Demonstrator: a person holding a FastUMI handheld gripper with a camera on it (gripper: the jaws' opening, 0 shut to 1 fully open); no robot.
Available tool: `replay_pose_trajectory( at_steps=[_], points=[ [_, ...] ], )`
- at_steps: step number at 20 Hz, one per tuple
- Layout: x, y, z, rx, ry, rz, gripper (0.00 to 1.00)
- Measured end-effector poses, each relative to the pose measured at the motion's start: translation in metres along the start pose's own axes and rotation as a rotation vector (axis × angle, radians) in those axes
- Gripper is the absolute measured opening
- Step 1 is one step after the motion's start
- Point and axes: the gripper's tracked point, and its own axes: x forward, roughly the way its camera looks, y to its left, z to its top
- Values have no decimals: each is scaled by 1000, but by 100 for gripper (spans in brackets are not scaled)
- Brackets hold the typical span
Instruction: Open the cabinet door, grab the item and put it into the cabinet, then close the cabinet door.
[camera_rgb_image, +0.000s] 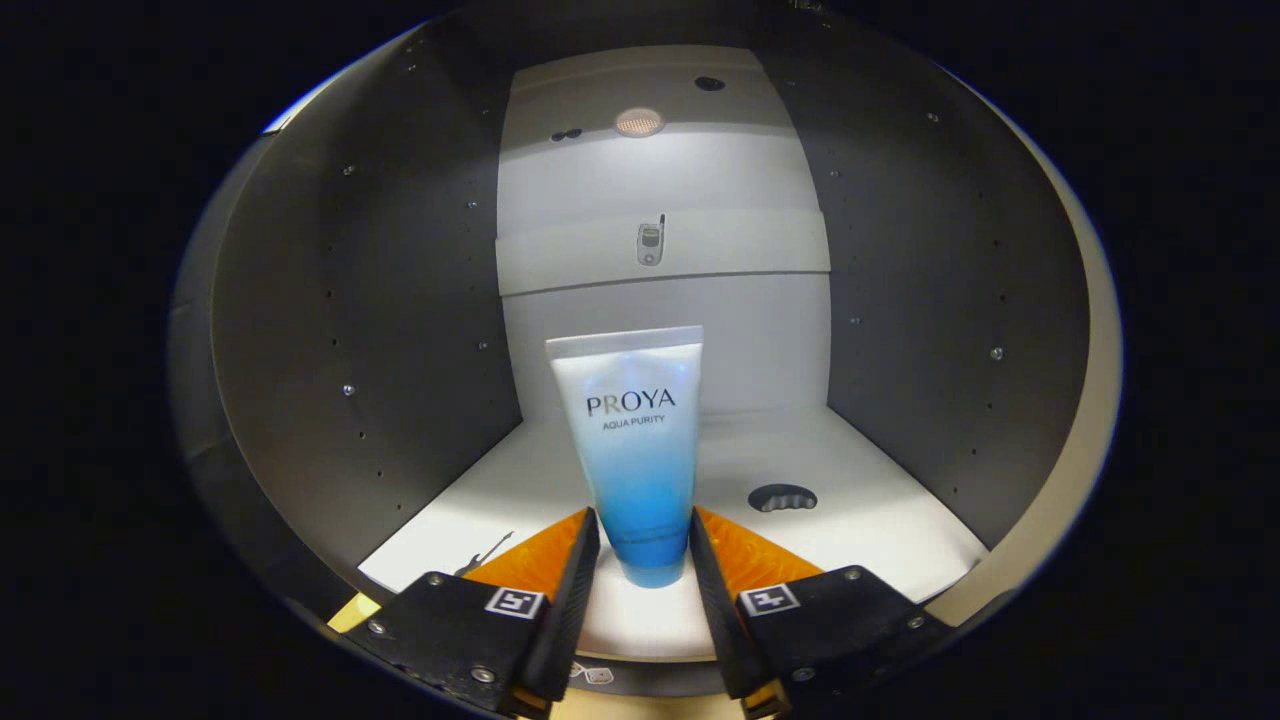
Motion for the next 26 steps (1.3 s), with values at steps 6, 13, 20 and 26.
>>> replay_pose_trajectory(
  at_steps=[6,13,20,26],
  points=[
    [-37,4,14,46,-29,18,79],
    [-120,18,30,-32,-85,7,90],
    [-224,42,38,-36,-144,-1,93],
    [-310,55,34,-9,-156,18,93]
  ],
)
